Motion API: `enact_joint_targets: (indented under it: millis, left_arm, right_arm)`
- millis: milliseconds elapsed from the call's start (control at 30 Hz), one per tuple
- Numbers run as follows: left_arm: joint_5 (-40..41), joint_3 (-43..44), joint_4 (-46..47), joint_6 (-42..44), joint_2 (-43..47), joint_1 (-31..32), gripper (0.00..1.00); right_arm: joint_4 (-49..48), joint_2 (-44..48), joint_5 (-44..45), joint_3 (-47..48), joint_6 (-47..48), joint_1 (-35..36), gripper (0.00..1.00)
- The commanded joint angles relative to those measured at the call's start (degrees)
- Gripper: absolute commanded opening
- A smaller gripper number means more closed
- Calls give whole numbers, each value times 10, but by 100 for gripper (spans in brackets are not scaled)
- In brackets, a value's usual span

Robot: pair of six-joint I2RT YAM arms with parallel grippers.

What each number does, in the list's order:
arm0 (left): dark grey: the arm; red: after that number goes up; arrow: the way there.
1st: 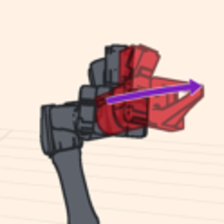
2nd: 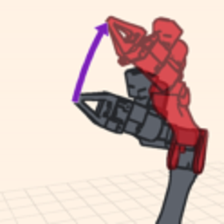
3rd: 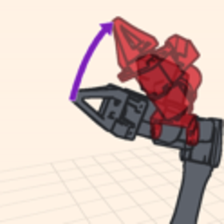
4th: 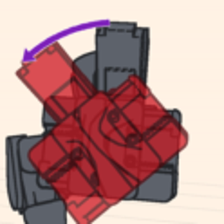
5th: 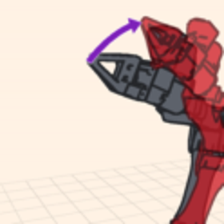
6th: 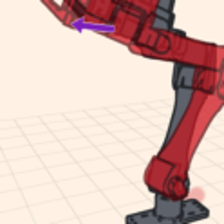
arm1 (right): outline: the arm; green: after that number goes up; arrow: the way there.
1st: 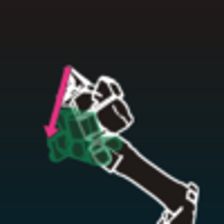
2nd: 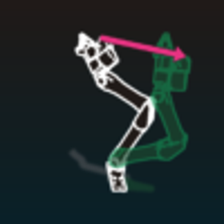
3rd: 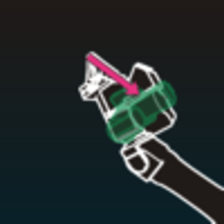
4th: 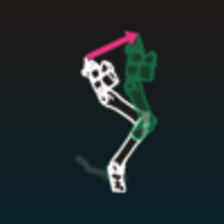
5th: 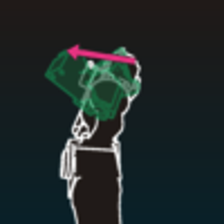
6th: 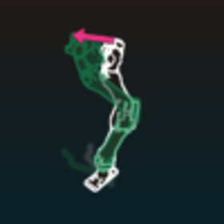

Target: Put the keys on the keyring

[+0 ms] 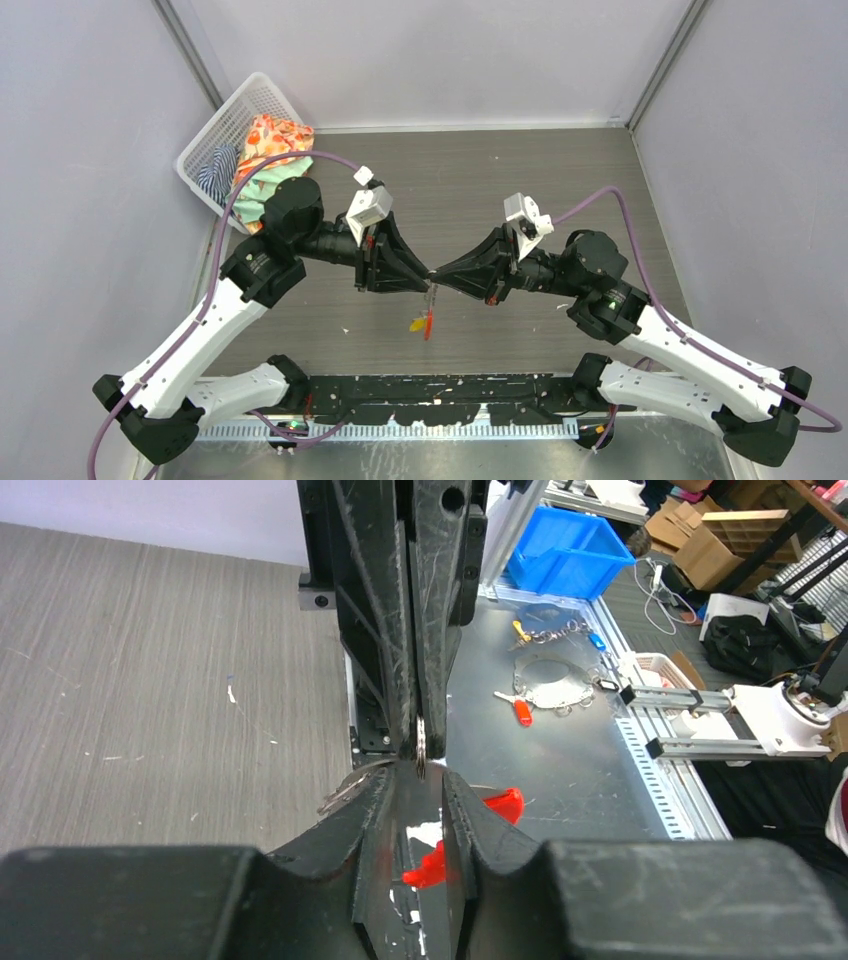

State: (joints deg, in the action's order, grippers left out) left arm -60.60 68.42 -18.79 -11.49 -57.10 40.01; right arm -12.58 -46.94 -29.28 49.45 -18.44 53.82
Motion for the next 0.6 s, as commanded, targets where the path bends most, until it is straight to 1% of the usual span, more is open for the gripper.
enact_joint_targets:
  millis: [0,133,267,367,400,467,500,567]
  left_arm:
    - [-7,0,38,-14,6,2,22]
    - [-1,-2,38,-14,8,2,14]
    - [3,-5,37,-12,9,2,2]
    - [9,-4,37,-11,8,2,0]
    - [10,-3,35,-9,8,2,1]
    - [9,-4,22,6,10,2,1]
    - [11,-4,12,15,11,2,1]
    - [17,-4,-10,31,14,2,1]
  right_arm:
    - [-48,-3,-3,8,-9,-2,1]
    - [-47,-6,-4,7,-11,-1,1]
    - [-49,-7,-3,7,-15,-2,1]
    - [-47,-11,-4,9,-19,-1,1]
    - [-40,-12,-3,11,-20,-1,3]
    - [-4,-11,4,25,-15,-1,17]
    - [29,-6,13,34,-5,-1,22]
    - [93,3,28,59,22,-1,28]
